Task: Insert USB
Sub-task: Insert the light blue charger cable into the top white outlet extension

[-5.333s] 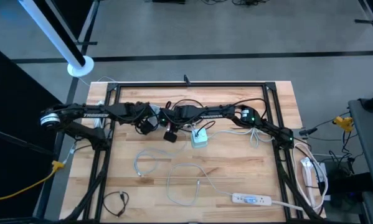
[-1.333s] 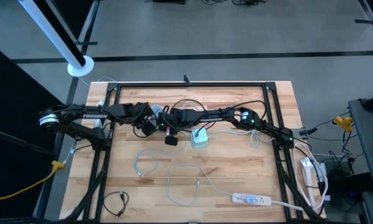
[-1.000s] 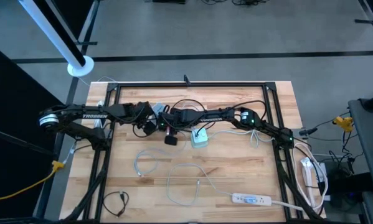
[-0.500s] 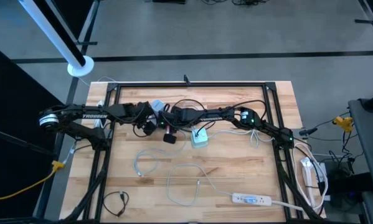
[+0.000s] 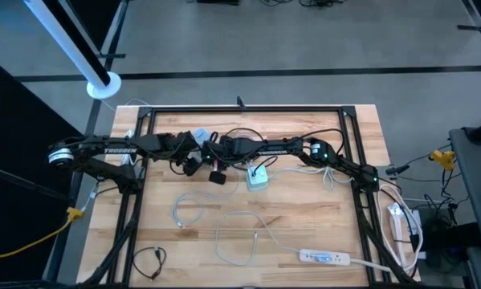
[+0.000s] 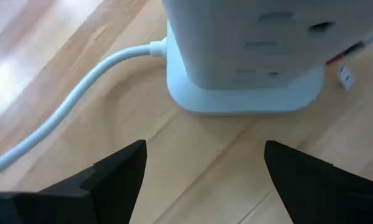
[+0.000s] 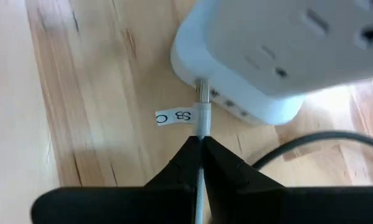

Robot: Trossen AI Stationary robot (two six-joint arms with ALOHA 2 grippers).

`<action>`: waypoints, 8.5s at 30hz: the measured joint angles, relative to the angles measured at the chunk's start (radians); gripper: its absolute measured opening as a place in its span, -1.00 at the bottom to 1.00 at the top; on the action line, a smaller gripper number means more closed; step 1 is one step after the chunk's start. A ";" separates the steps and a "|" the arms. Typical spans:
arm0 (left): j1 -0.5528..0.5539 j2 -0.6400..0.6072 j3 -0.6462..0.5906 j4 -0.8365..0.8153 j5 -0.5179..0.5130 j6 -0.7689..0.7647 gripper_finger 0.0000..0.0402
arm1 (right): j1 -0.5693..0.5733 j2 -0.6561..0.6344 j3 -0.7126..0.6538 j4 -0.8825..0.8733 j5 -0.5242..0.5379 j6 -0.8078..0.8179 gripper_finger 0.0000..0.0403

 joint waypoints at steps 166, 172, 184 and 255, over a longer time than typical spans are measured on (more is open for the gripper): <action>-0.007 -0.048 -0.173 0.458 0.071 0.336 0.56 | -0.011 0.002 0.008 -0.088 -0.015 0.300 -1.00; -0.007 -0.048 -0.173 0.458 0.071 0.330 0.56 | -0.011 0.002 0.007 -0.077 -0.017 0.291 -1.00; -0.007 -0.048 -0.173 0.449 0.070 0.303 0.56 | 0.002 0.009 0.007 -0.043 0.023 0.280 -1.00; -0.007 -0.048 -0.175 0.441 0.021 0.191 0.56 | 0.048 0.030 -0.016 0.007 0.201 0.619 -1.00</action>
